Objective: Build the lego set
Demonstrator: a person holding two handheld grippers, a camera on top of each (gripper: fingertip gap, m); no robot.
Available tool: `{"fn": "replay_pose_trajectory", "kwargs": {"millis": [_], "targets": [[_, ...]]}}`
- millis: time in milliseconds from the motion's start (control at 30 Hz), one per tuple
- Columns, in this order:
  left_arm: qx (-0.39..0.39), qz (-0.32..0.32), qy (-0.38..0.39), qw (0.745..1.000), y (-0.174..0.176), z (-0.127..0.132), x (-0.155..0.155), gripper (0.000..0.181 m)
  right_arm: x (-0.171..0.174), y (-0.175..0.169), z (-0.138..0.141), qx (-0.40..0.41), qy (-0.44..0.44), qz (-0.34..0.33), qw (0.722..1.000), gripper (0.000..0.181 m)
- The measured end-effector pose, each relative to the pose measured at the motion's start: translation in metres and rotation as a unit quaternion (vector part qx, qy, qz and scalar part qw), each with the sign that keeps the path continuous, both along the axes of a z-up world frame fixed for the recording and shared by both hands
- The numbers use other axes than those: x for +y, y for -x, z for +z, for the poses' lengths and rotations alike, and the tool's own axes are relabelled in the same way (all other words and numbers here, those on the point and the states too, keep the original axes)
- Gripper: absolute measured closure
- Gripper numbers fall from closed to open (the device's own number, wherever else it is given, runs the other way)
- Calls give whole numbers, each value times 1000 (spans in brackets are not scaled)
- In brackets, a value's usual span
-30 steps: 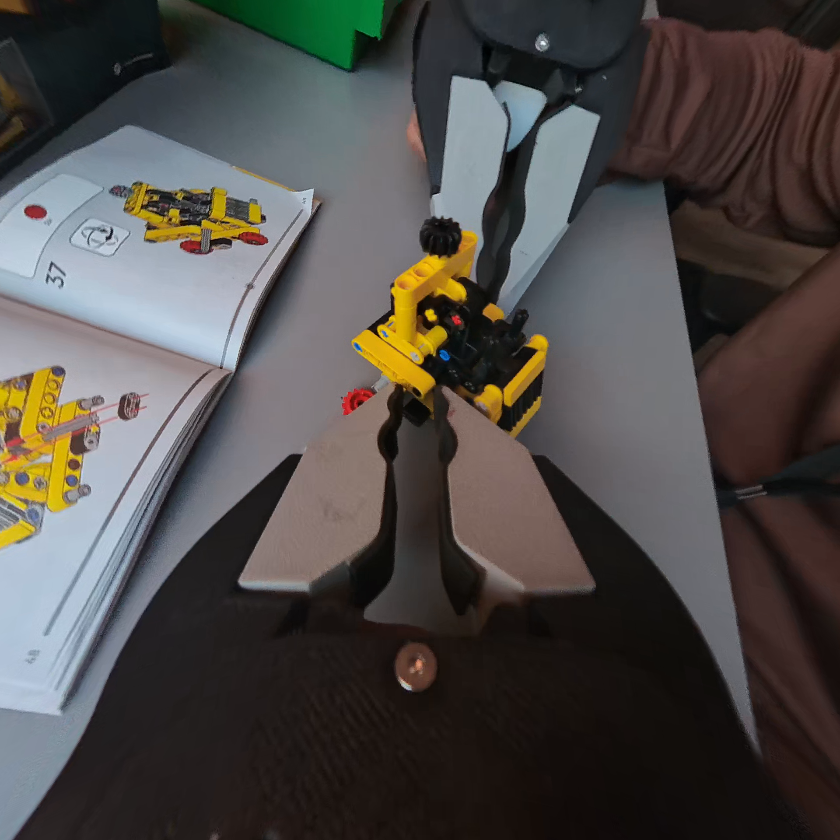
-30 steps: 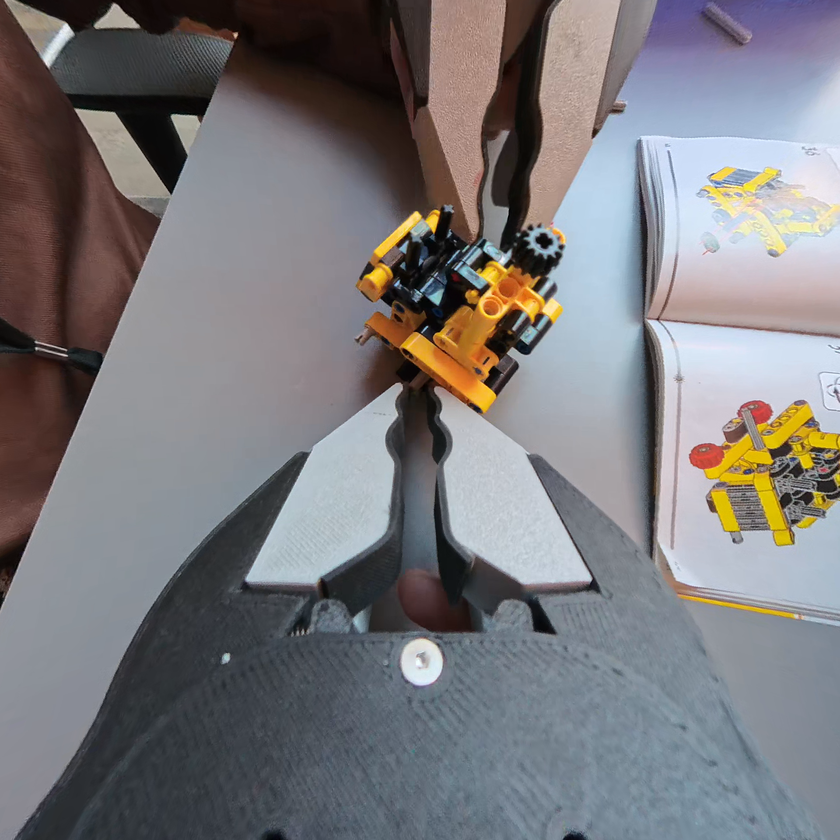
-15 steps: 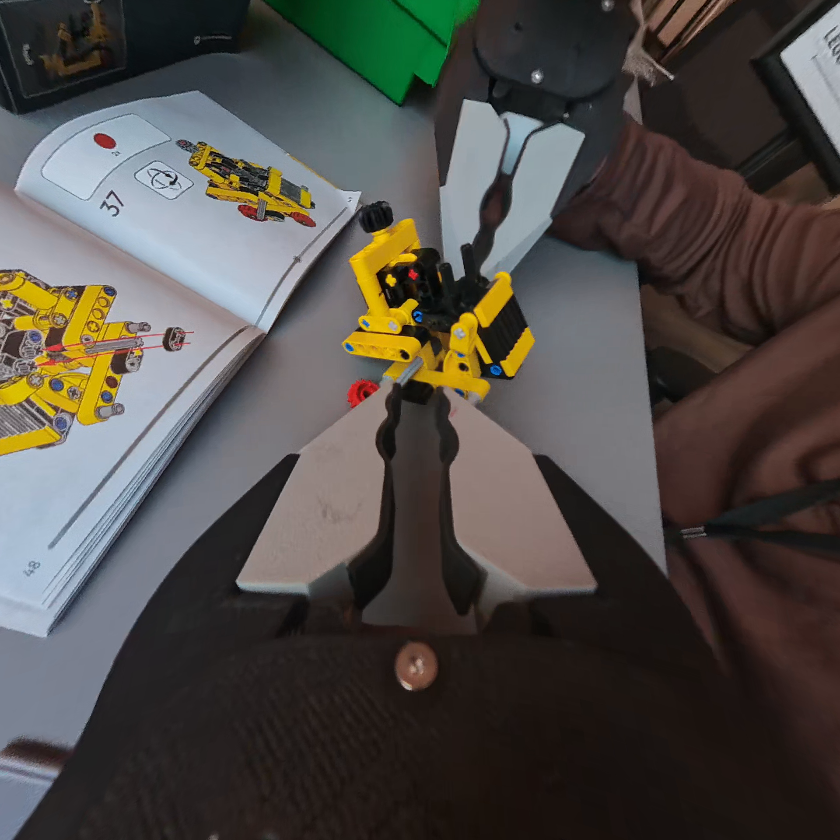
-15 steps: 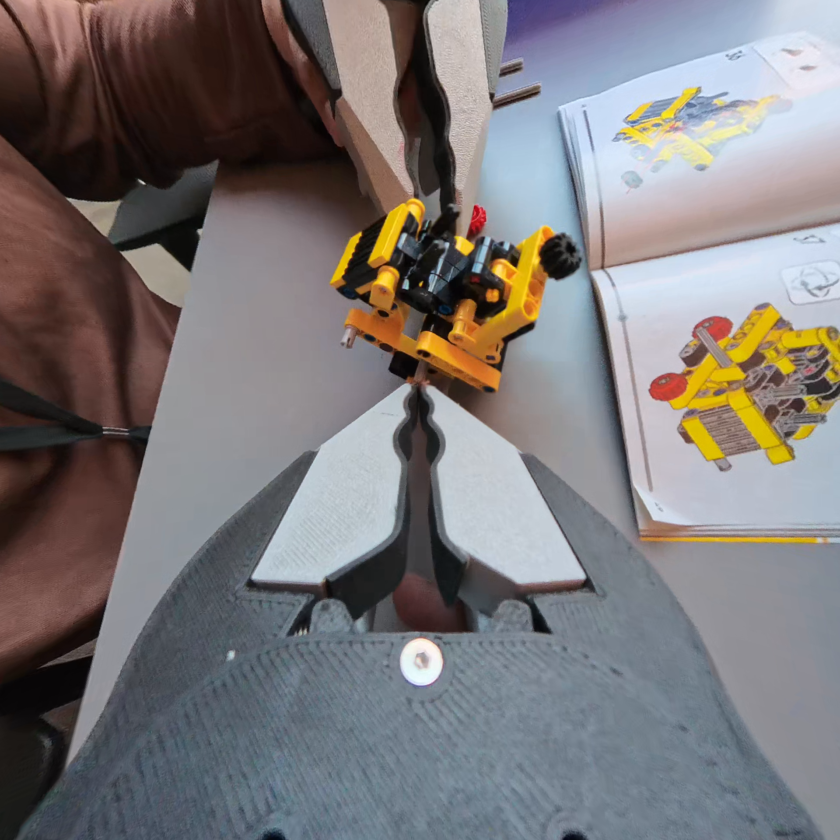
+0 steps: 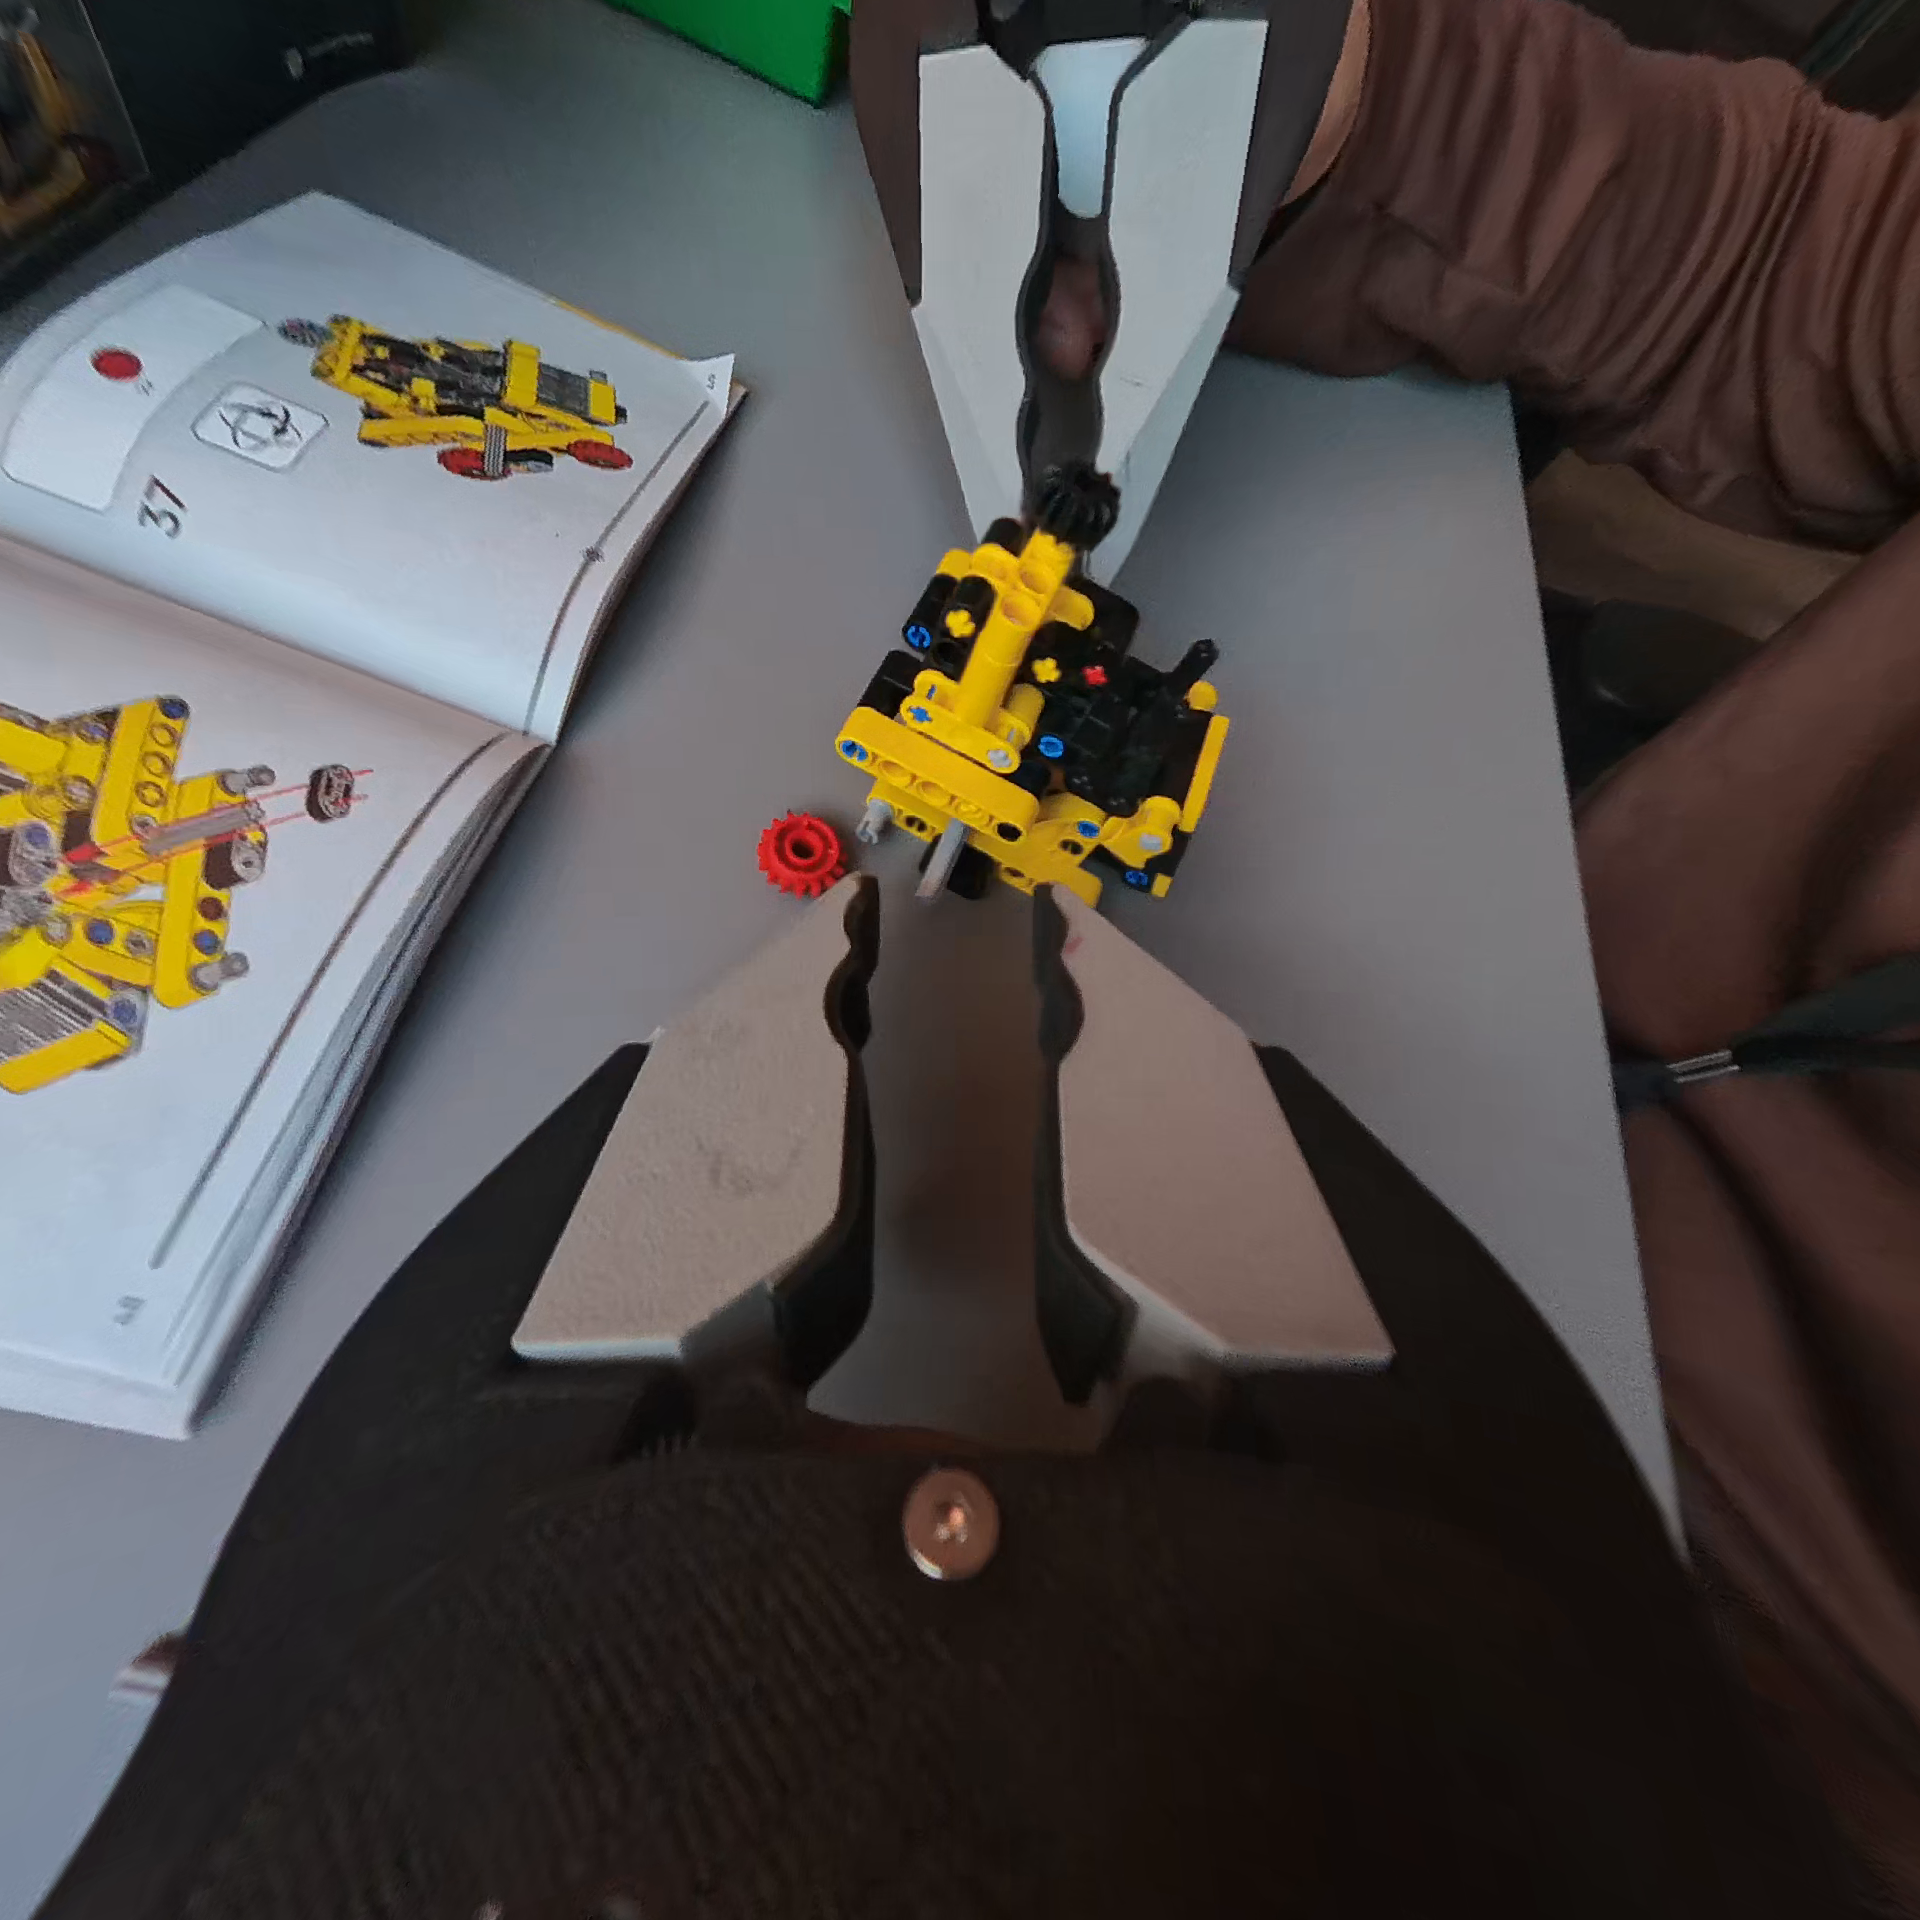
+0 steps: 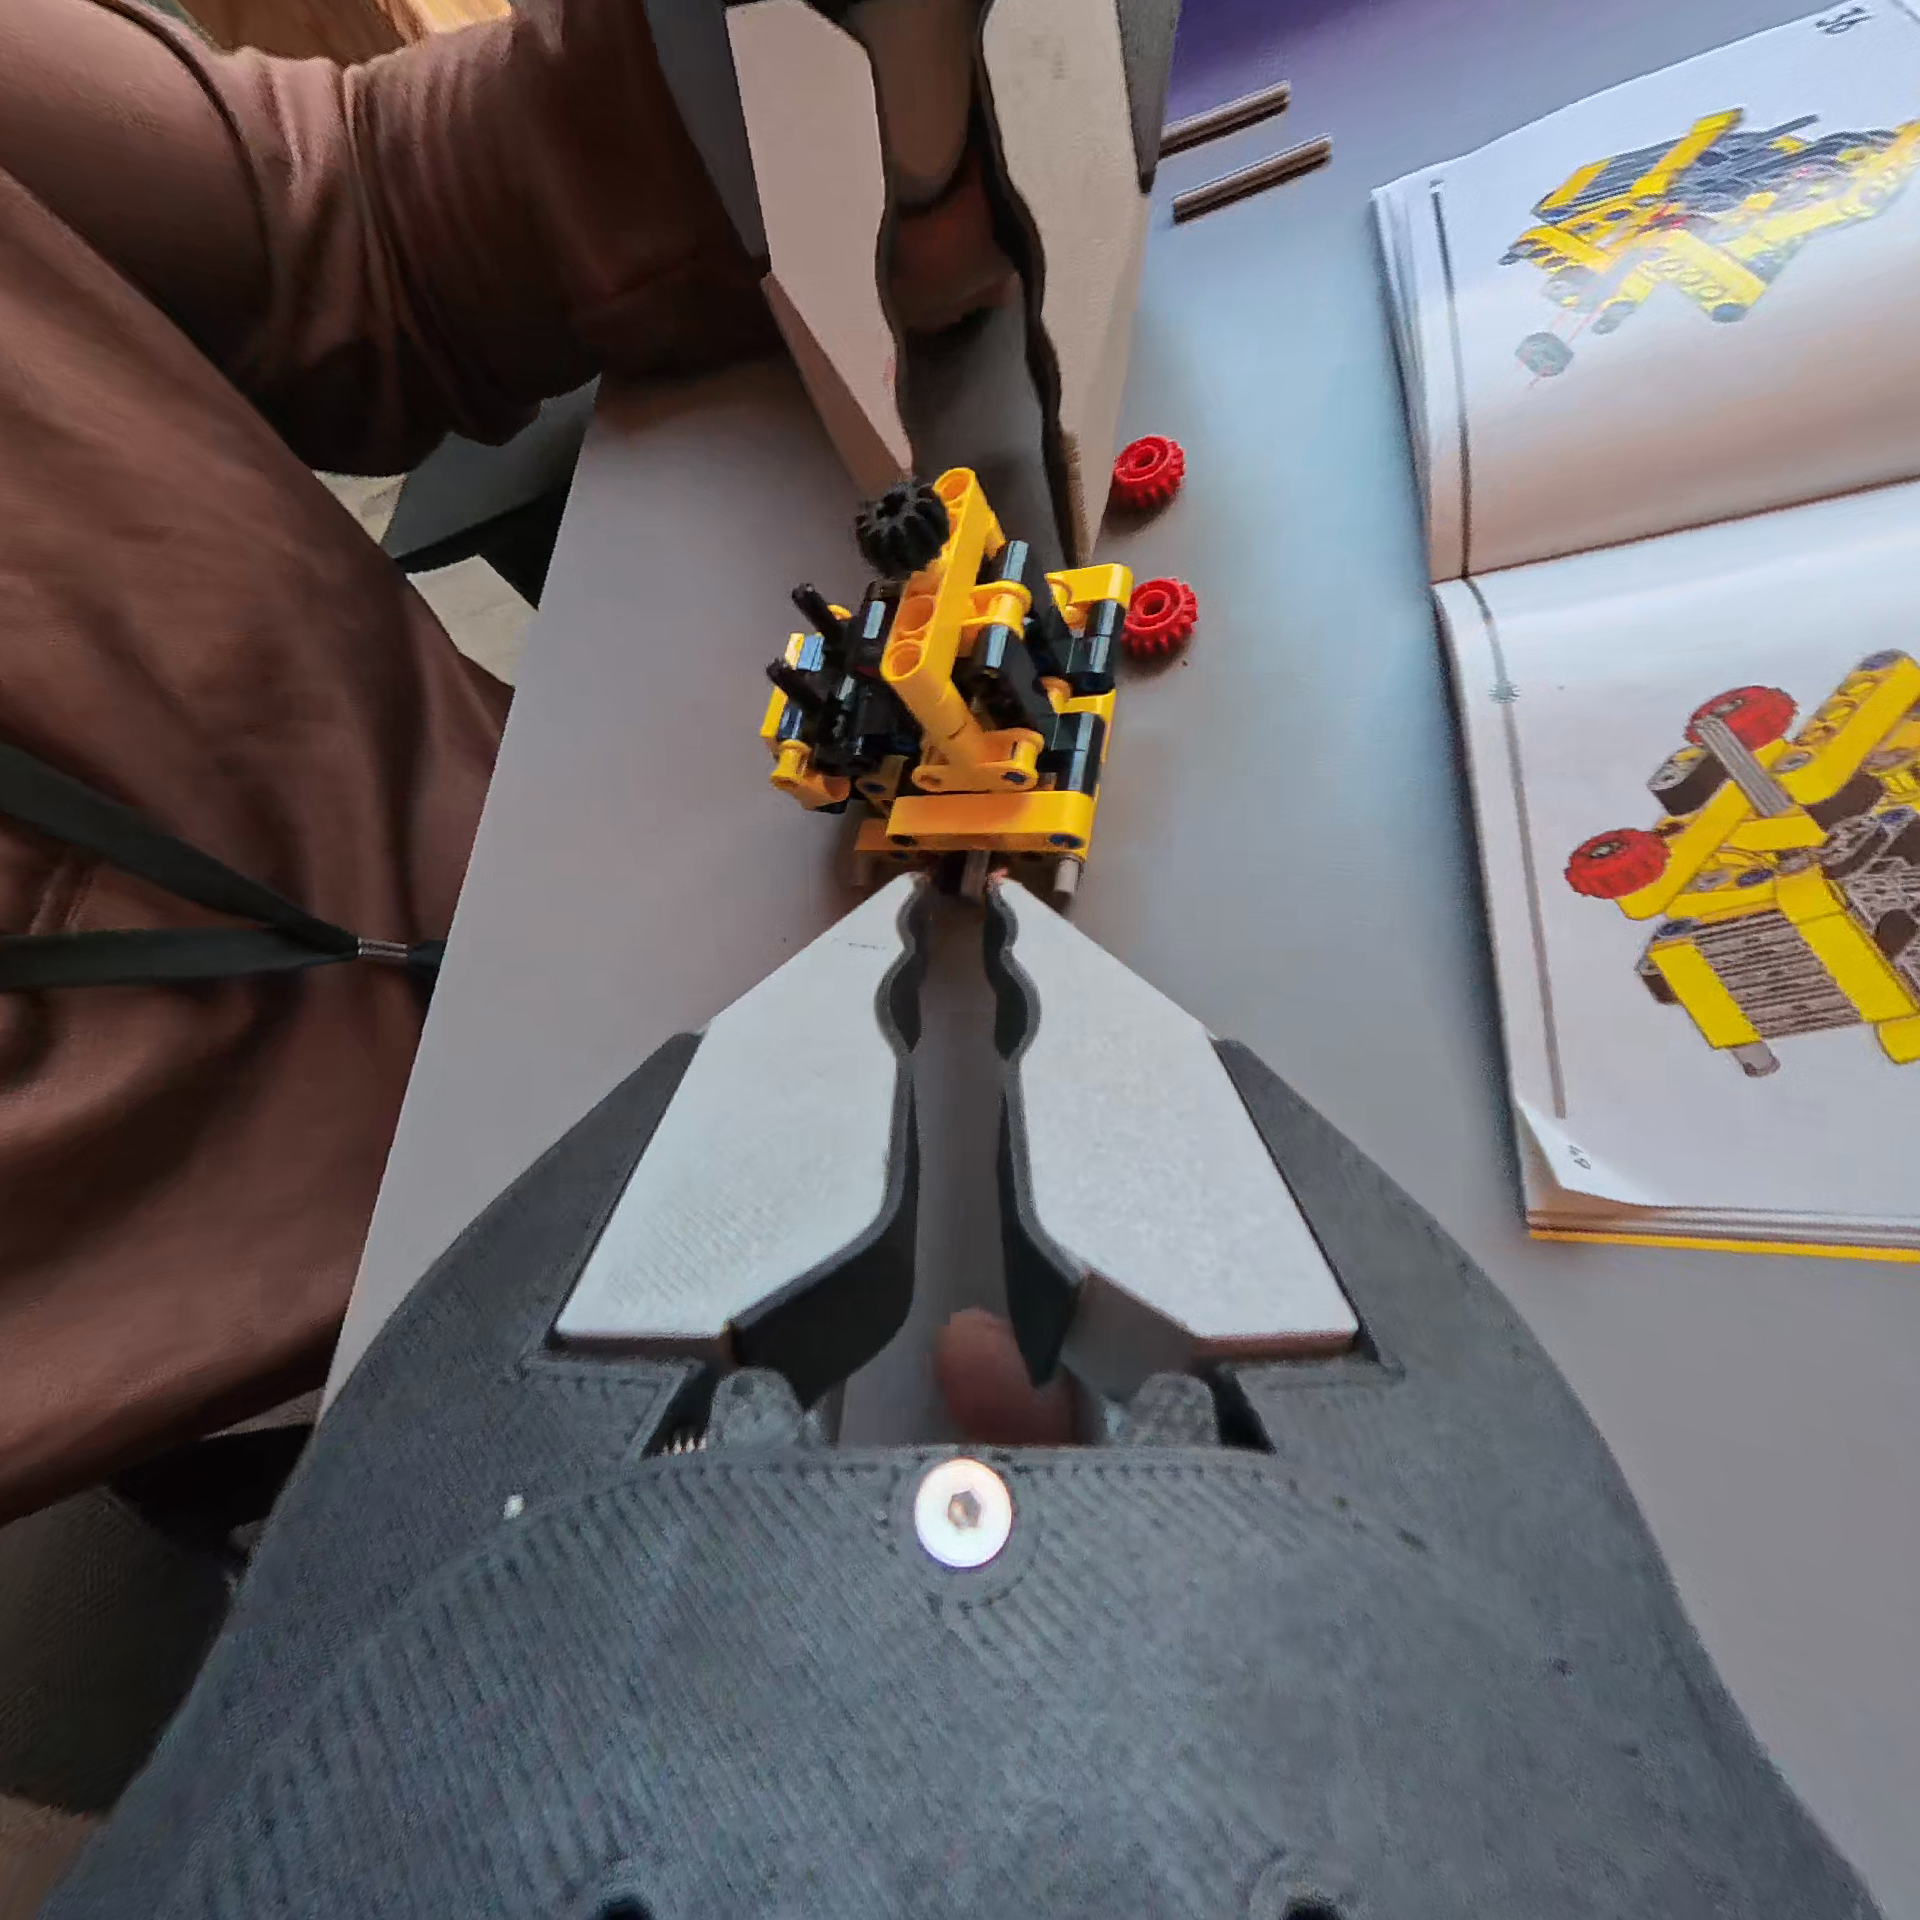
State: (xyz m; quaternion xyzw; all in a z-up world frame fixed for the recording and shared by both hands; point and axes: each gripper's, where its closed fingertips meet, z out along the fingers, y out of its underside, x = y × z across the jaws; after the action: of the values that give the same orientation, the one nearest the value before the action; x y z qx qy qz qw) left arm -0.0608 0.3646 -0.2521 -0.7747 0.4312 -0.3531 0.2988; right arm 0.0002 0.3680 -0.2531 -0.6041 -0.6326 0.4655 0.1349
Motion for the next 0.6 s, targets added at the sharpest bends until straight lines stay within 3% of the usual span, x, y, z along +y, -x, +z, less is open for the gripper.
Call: {"fn": "replay_pose_trajectory", "kwargs": {"millis": [200, 367, 467, 600], "targets": [[16, -21, -44, 999, -10, 0, 9, 146, -5, 2, -14, -37, -45, 12, 998, 172], [16, -48, -29, 998, -23, -2, 5, 157, -7, 3, -10, -25, -32, 15, 999, 180], [-10, -29, 41, 999, -25, -2, 1, 162, -8, 2, -8, -25, -12, 14, 1000, 180], [-89, -1, 176, 980, -27, 8, -8, 165, -7, 1, -2, -19, 49, 3, 999, 181]]}}
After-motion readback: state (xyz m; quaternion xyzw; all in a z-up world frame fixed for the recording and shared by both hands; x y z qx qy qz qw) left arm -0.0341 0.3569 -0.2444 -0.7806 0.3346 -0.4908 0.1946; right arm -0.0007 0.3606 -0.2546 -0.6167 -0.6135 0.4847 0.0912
